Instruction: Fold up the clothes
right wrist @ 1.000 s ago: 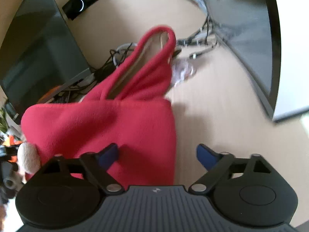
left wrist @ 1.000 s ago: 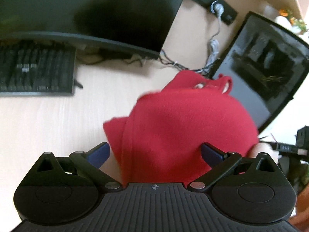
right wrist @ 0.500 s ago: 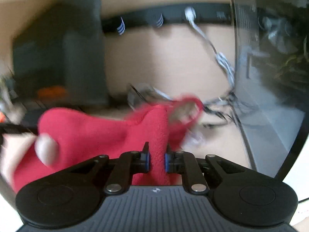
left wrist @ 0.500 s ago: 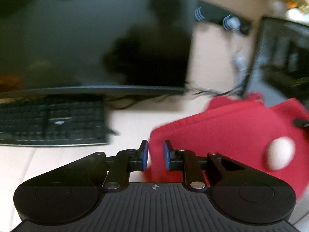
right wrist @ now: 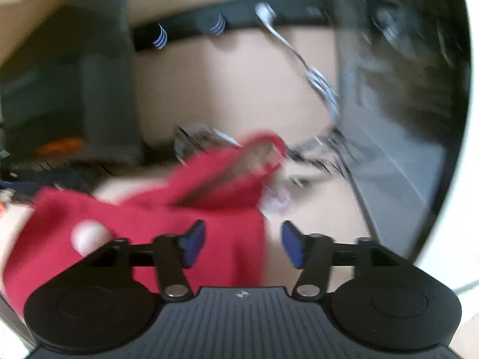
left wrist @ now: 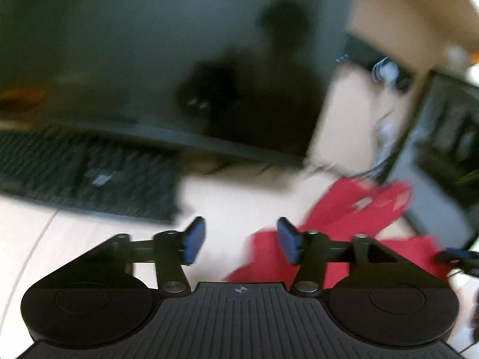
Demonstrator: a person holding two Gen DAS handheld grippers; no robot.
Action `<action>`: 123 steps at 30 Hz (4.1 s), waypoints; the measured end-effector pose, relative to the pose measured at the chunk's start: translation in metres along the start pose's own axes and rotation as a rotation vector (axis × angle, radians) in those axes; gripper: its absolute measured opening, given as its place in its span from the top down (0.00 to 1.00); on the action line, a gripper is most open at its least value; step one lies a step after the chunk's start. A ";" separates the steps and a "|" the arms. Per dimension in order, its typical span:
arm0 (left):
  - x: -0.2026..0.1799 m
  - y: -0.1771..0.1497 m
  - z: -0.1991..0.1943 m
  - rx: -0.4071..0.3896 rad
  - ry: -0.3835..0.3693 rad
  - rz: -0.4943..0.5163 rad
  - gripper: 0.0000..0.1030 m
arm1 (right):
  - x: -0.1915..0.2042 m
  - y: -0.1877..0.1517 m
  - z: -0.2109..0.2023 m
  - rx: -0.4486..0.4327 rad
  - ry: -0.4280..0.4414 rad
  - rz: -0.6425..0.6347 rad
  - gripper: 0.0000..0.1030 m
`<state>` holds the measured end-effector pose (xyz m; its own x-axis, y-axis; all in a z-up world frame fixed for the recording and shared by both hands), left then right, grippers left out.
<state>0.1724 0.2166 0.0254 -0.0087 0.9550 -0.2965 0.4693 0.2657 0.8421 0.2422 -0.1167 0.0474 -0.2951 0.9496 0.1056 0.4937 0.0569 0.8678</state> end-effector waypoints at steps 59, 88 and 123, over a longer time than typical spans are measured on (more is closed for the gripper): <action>-0.063 -0.057 0.133 0.093 -0.056 0.186 0.04 | 0.038 0.182 0.064 -0.204 0.411 0.263 0.79; -0.060 -0.033 0.040 0.119 -0.265 -0.250 0.01 | 0.080 -0.085 -0.092 0.136 0.431 -0.109 0.45; -0.061 -0.067 0.010 0.119 -0.261 -0.244 0.43 | 0.062 -0.063 -0.103 0.116 0.266 -0.087 0.71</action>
<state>0.1506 0.1392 -0.0173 0.0852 0.7955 -0.6000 0.5805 0.4498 0.6788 0.1081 -0.0933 0.0495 -0.5366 0.8265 0.1699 0.5426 0.1838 0.8196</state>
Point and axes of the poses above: each gripper's, at about its wrist camera, not at the fingertips, and z roughly the way its jaws point, x to its left, y to its top, the point moved 10 cm from there along z, roughly the way its jaws point, and after that the axes turned 3 degrees about -y, right-handed, at the moved point
